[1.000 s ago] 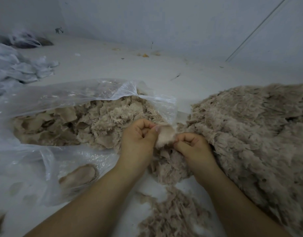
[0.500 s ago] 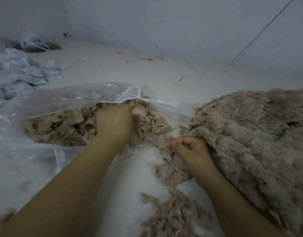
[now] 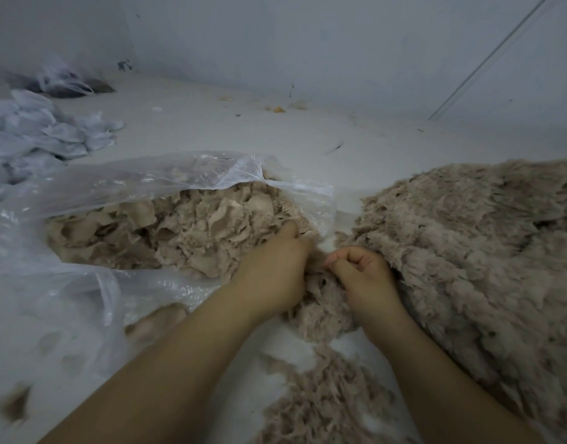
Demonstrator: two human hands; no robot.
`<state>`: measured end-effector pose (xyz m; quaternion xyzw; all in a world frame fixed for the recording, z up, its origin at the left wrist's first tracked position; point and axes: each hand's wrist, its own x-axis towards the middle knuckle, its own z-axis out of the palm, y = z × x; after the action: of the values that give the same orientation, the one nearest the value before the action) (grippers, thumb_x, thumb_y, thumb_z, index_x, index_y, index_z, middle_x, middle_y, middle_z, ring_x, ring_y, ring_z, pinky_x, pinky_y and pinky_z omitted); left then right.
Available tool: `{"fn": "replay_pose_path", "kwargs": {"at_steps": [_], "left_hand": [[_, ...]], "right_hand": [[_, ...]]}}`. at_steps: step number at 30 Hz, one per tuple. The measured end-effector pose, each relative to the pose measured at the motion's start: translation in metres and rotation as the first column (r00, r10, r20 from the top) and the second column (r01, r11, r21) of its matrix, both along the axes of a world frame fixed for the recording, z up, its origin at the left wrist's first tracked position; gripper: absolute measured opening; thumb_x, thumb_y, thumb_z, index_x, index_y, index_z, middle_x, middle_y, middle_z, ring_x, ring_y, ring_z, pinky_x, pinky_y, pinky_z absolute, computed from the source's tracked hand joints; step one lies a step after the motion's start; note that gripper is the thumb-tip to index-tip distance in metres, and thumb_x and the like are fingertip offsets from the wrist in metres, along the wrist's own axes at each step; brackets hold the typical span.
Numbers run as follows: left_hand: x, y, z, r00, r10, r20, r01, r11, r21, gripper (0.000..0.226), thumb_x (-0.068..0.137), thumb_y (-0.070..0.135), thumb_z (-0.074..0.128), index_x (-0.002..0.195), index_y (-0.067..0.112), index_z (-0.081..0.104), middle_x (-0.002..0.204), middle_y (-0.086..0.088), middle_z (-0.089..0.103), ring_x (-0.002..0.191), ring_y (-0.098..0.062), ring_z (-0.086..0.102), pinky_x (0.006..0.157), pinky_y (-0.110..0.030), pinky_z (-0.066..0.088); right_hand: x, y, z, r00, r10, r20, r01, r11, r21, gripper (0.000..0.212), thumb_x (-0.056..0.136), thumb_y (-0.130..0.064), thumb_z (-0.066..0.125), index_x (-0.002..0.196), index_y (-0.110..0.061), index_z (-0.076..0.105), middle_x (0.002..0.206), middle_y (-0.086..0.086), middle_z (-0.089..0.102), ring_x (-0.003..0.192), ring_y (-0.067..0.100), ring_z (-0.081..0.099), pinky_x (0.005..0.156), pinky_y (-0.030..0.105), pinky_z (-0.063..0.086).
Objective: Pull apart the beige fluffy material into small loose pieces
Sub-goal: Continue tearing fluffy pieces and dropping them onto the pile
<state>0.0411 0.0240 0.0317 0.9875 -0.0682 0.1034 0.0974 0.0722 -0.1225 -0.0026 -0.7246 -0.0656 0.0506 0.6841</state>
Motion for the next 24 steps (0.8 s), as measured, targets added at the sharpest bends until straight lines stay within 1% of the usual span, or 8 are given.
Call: {"fn": "replay_pose_path", "kwargs": {"at_steps": [4, 7, 9, 13, 15, 18, 21, 24], "left_hand": [[0.004, -0.012, -0.008, 0.999, -0.035, -0.027, 0.033, 0.996, -0.079, 0.022, 0.085, 0.008, 0.05, 0.102, 0.014, 0.063, 0.101, -0.006, 0.05, 0.084, -0.03, 0.055, 0.062, -0.041, 0.047], [0.0, -0.015, -0.013, 0.994, -0.051, 0.098, 0.086, 0.914, -0.398, 0.015, 0.085, 0.004, 0.05, 0.089, 0.011, 0.063, 0.089, -0.006, 0.06, 0.079, -0.024, 0.058, 0.068, -0.04, 0.051], [-0.004, -0.015, -0.017, 0.996, -0.014, 0.088, 0.065, 0.786, -0.615, 0.018, 0.09, 0.001, 0.052, 0.091, 0.013, 0.065, 0.088, 0.002, 0.064, 0.078, -0.013, 0.061, 0.069, -0.03, 0.052], [-0.007, -0.01, -0.024, 0.995, 0.101, -0.008, -0.05, 0.424, -0.904, 0.019, 0.096, 0.001, 0.052, 0.085, 0.009, 0.064, 0.072, -0.004, 0.067, 0.06, -0.011, 0.061, 0.054, -0.024, 0.05], [-0.005, -0.008, -0.026, 0.994, 0.095, -0.045, -0.071, 0.297, -0.952, 0.019, 0.098, 0.001, 0.05, 0.084, 0.005, 0.063, 0.067, -0.007, 0.066, 0.053, -0.013, 0.058, 0.05, -0.024, 0.048], [-0.003, -0.011, -0.029, 0.996, 0.094, -0.008, -0.04, 0.344, -0.938, 0.018, 0.096, 0.003, 0.054, 0.081, 0.007, 0.061, 0.071, -0.008, 0.061, 0.062, -0.014, 0.055, 0.06, -0.03, 0.046], [-0.003, -0.014, -0.031, 0.992, 0.121, 0.022, -0.019, 0.329, -0.944, 0.024, 0.096, 0.005, 0.054, 0.077, 0.018, 0.06, 0.067, 0.004, 0.06, 0.059, -0.009, 0.054, 0.057, -0.025, 0.043], [-0.005, -0.012, -0.027, 0.988, 0.143, 0.065, 0.022, 0.279, -0.96, 0.027, 0.096, 0.004, 0.053, 0.076, 0.02, 0.06, 0.058, 0.008, 0.058, 0.047, -0.007, 0.05, 0.045, -0.02, 0.04]], "right_hand": [[0.0, 0.001, 0.001, 1.0, -0.026, 0.004, 0.025, 0.999, 0.042, 0.024, 0.09, -0.002, 0.059, 0.07, -0.015, 0.064, 0.072, 0.014, 0.063, 0.068, 0.022, 0.057, 0.065, 0.03, 0.047], [0.001, 0.001, 0.002, 0.999, 0.032, 0.006, -0.032, 0.994, 0.103, 0.02, 0.091, 0.002, 0.059, 0.083, -0.016, 0.066, 0.088, 0.032, 0.064, 0.072, 0.027, 0.062, 0.067, 0.029, 0.052], [0.002, 0.001, 0.001, 0.997, 0.071, 0.028, -0.073, 0.996, 0.056, 0.017, 0.092, -0.001, 0.06, 0.093, -0.016, 0.067, 0.09, 0.037, 0.06, 0.07, 0.036, 0.058, 0.068, 0.036, 0.048], [0.004, 0.004, -0.003, 0.997, 0.043, 0.069, -0.037, 0.996, -0.087, 0.019, 0.093, -0.012, 0.062, 0.075, -0.009, 0.067, 0.058, 0.007, 0.057, 0.053, 0.017, 0.049, 0.053, 0.027, 0.04], [0.005, 0.003, -0.003, 0.996, 0.001, 0.091, 0.007, 0.995, -0.097, 0.023, 0.096, -0.019, 0.059, 0.075, -0.008, 0.065, 0.062, 0.006, 0.06, 0.056, 0.014, 0.051, 0.053, 0.026, 0.041], [0.005, 0.001, -0.003, 0.997, -0.049, 0.053, 0.051, 0.998, -0.021, 0.021, 0.098, -0.023, 0.056, 0.085, -0.009, 0.064, 0.077, 0.008, 0.065, 0.069, 0.015, 0.057, 0.064, 0.026, 0.045], [0.003, 0.001, -0.001, 0.998, -0.01, 0.057, 0.009, 1.0, 0.026, 0.021, 0.096, -0.024, 0.06, 0.078, -0.015, 0.066, 0.069, 0.0, 0.067, 0.065, 0.01, 0.059, 0.063, 0.026, 0.048], [0.0, 0.0, 0.001, 0.99, 0.117, 0.078, -0.123, 0.99, 0.074, 0.022, 0.086, -0.033, 0.072, 0.081, -0.012, 0.069, 0.081, 0.027, 0.065, 0.069, 0.024, 0.058, 0.065, 0.037, 0.048]]}}
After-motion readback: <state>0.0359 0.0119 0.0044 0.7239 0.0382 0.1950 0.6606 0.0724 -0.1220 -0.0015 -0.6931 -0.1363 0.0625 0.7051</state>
